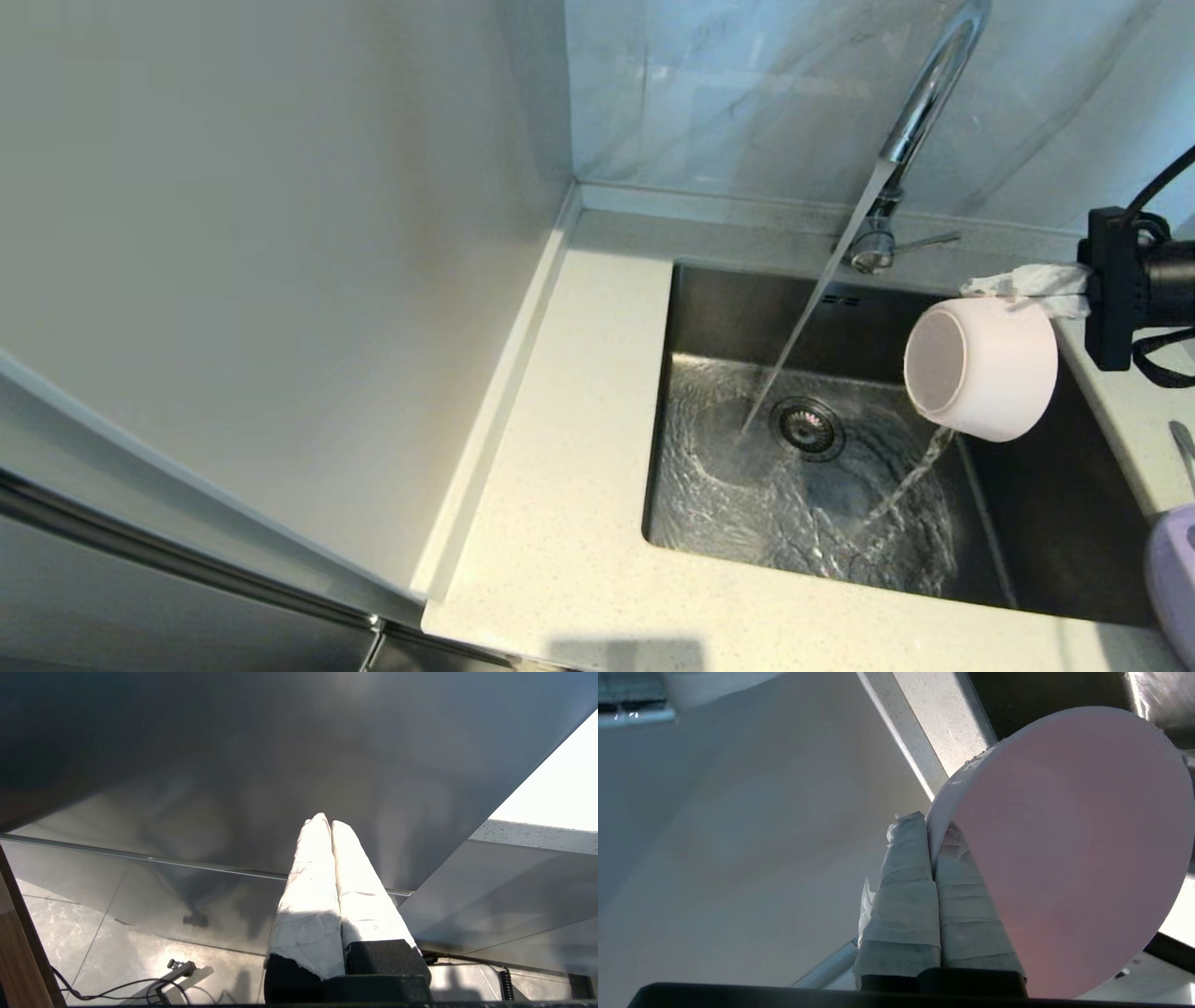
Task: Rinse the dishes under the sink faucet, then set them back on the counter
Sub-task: Rinse the bowl, then place the bowl on the table
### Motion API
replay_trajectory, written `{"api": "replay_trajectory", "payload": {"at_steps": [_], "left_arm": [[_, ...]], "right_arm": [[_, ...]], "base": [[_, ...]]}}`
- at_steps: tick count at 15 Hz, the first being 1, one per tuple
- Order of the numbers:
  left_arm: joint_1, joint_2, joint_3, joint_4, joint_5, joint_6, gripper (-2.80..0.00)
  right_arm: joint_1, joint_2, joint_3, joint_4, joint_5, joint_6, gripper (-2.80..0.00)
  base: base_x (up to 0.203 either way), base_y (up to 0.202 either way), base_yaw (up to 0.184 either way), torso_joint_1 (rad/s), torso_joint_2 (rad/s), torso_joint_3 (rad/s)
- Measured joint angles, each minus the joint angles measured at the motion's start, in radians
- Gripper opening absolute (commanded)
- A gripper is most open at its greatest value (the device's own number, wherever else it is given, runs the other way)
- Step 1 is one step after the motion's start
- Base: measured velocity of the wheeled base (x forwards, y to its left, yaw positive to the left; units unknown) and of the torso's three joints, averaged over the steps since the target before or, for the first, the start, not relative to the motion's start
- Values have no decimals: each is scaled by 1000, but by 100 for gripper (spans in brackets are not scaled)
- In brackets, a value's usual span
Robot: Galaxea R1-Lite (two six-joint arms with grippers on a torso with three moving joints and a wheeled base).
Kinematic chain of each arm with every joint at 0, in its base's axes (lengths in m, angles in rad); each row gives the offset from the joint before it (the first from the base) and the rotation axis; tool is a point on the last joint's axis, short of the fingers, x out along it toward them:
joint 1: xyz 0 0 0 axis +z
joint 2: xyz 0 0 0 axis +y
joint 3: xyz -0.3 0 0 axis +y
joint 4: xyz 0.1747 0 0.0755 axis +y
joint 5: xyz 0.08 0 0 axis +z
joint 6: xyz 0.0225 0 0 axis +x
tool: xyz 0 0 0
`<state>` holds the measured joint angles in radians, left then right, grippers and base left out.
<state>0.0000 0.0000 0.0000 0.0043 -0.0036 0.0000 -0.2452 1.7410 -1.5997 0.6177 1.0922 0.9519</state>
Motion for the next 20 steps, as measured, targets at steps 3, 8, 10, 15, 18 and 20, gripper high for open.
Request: {"api": "replay_trajectory", "payload": {"at_steps": [3,8,10,15,18,20], "left_arm": [[0,0,0,0,0,0,-280],[0,0,0,0,0,0,-280],[0,0,0,0,1,0,-280],[0,0,0,0,0,0,-280],[0,0,0,0,0,0,-280],[0,0,0,0,0,0,-280]], "right_arm": [[-8,5,-5,-7,5,0,-280],[-28,-14,-13,-104,-3,-81,-280],[-43,-27,2,-110,-20,-216,-280],[-81,-68,90,-94,-351,-890,-280],[-141,-64,109,-145,-562,-1276,-280],[-178,-52,115,-199,-651,-1469,-280]], "base": [[0,0,0,0,0,0],[0,0,0,0,0,0],[0,0,0,0,0,0],[0,0,0,0,0,0],[0,0,0,0,0,0],[0,0,0,0,0,0]]}}
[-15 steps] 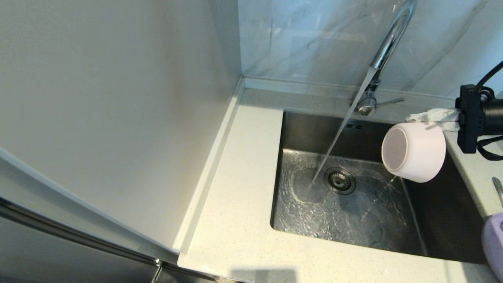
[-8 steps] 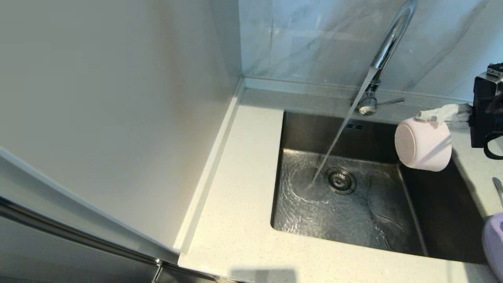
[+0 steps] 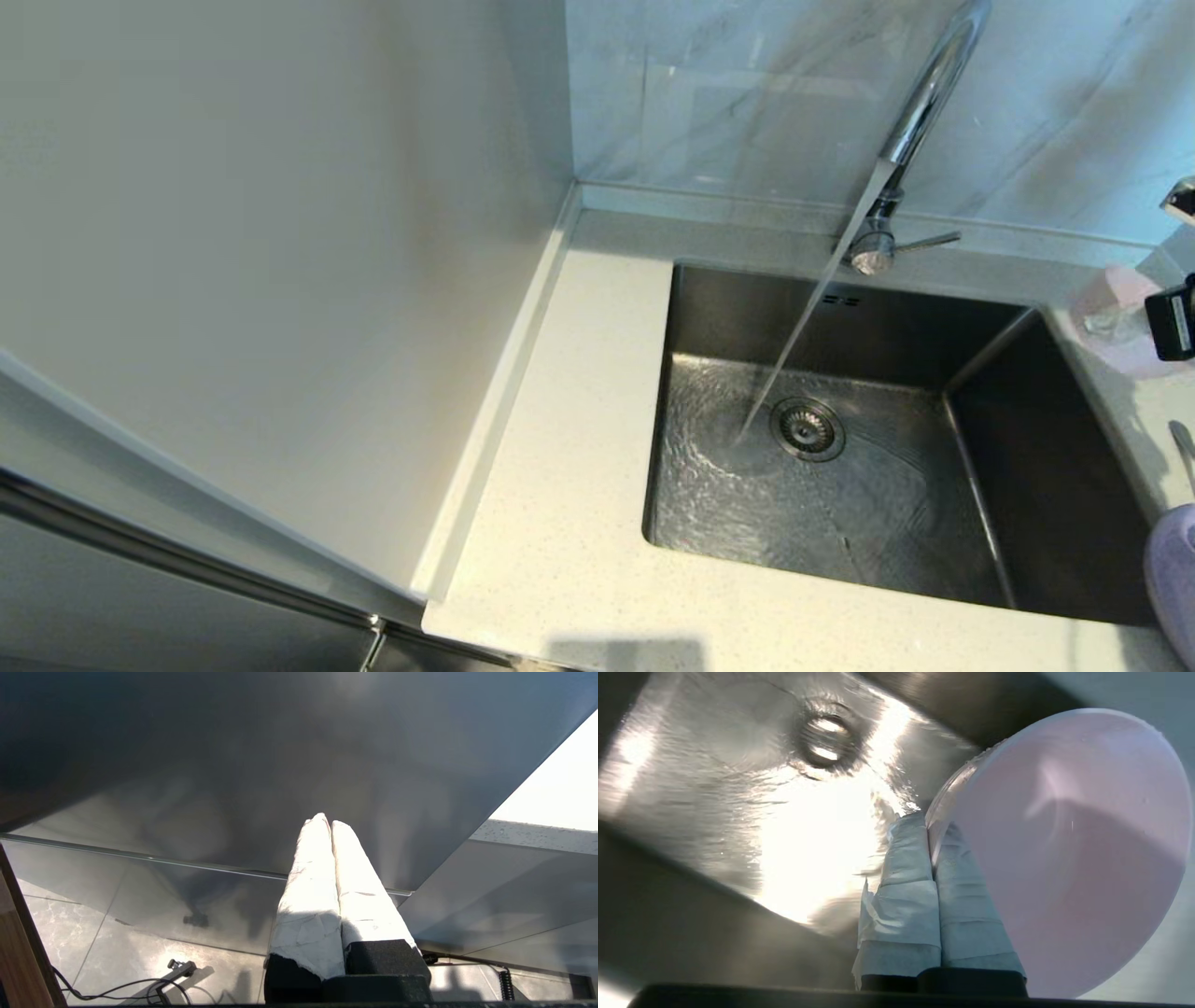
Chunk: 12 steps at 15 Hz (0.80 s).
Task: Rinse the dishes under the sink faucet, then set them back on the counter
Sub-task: Place the bowl on the table
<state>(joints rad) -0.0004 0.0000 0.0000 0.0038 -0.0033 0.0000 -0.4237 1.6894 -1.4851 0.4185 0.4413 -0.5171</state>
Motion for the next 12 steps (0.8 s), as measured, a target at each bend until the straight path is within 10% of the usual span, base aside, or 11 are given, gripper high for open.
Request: {"api": "replay_trajectory", "payload": {"at_steps": [3,12], "left_arm": [[0,0,0,1,0,0,-280],[0,0,0,1,0,0,-280]], "right_arm": [[-24,36,-9,-22,-122,-150,-280],[-26,258,-193,-51,-341,-163,-280]], "base": [[0,0,0,0,0,0],[0,0,0,0,0,0]]}}
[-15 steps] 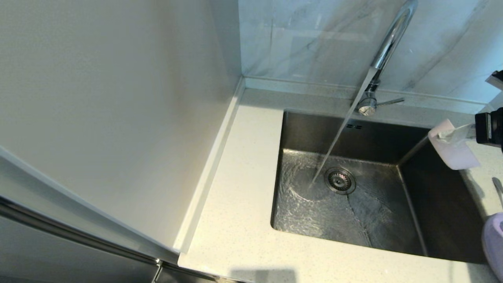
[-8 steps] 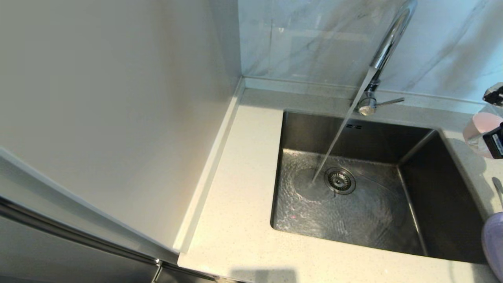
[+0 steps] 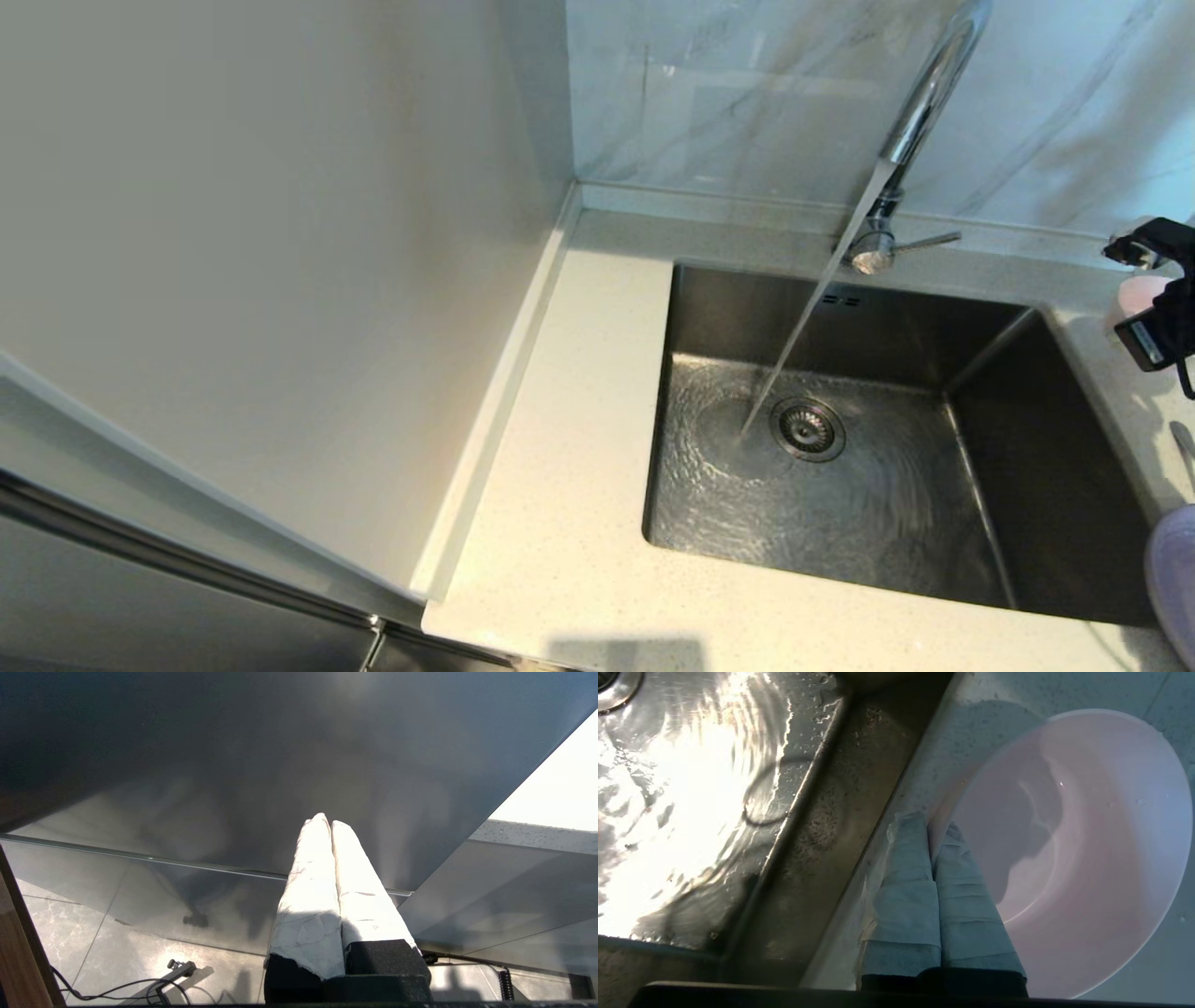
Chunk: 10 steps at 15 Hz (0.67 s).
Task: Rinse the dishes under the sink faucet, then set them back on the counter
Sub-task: Place the bowl on the table
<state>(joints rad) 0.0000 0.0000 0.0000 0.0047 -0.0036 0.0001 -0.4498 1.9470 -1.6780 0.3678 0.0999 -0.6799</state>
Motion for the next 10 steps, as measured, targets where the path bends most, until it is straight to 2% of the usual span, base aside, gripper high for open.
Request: {"api": "replay_trajectory", "payload": {"at_steps": [10], "left_arm": [[0,0,0,0,0,0,-280]], "right_arm": [[1,107,-77,-68,-26,17,-280]], "base": [[0,0,0,0,0,0]]}}
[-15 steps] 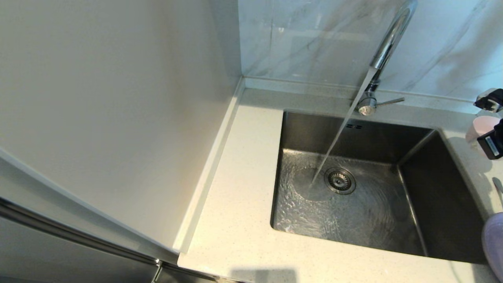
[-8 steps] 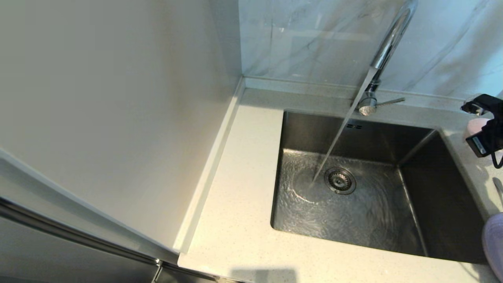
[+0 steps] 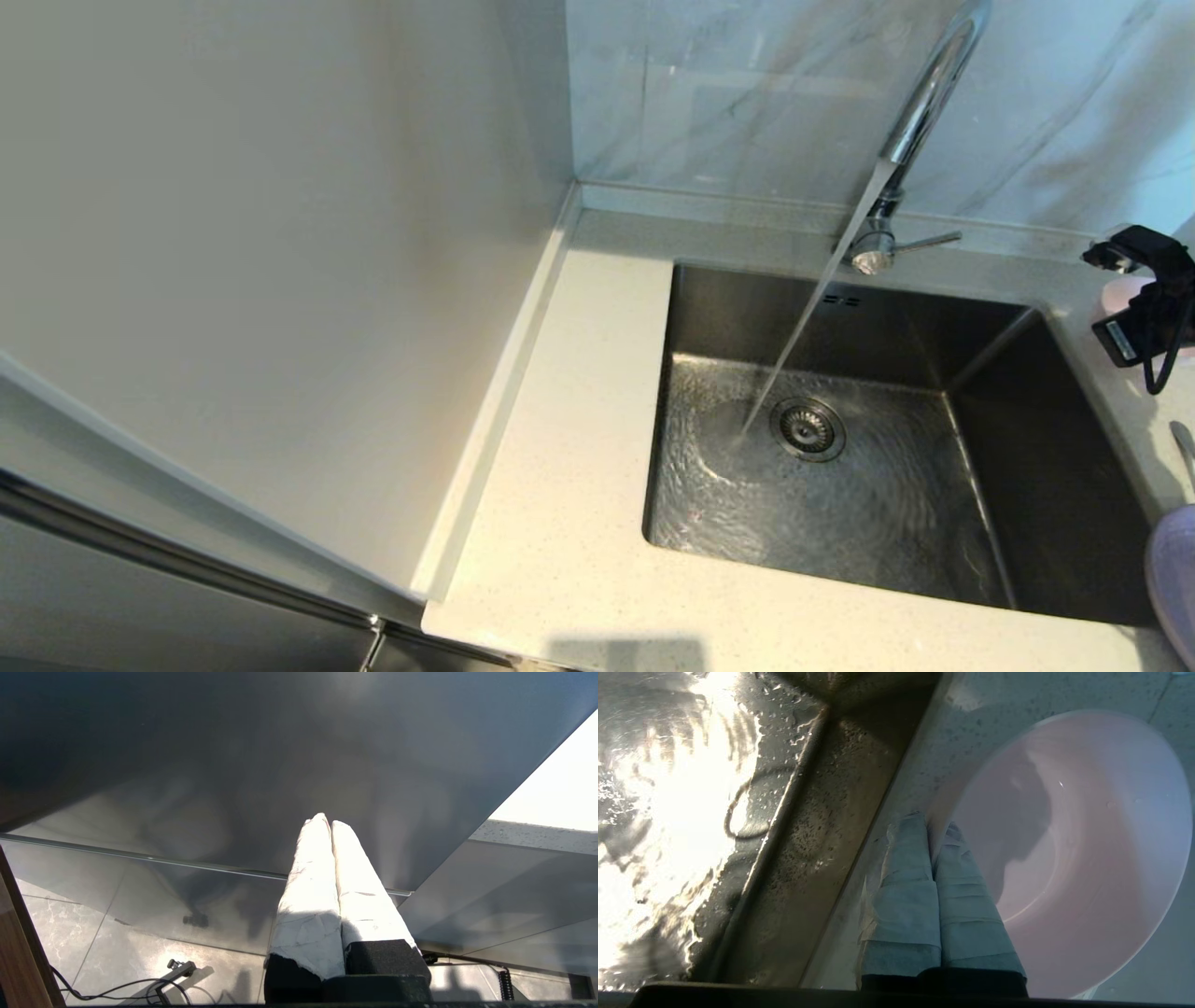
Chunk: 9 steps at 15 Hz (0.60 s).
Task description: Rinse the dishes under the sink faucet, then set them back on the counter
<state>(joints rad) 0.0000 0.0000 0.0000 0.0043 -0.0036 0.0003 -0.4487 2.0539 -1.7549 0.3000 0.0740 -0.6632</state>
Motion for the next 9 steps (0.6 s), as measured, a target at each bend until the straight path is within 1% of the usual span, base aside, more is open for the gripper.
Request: {"api": "replay_trajectory", "payload": {"at_steps": [1,4,9], "left_arm": [[0,0,0,0,0,0,-280],[0,0,0,0,0,0,-280],[0,0,0,0,1,0,-280]], "right_arm": [[0,6,-8,0,-1,0,0],[-1,18,-20,-4,0,10,0],[-1,10,-29,-23,11,101,0]], "base": [[0,0,0,0,0,0],[0,0,0,0,0,0],[0,0,0,0,0,0]]}}
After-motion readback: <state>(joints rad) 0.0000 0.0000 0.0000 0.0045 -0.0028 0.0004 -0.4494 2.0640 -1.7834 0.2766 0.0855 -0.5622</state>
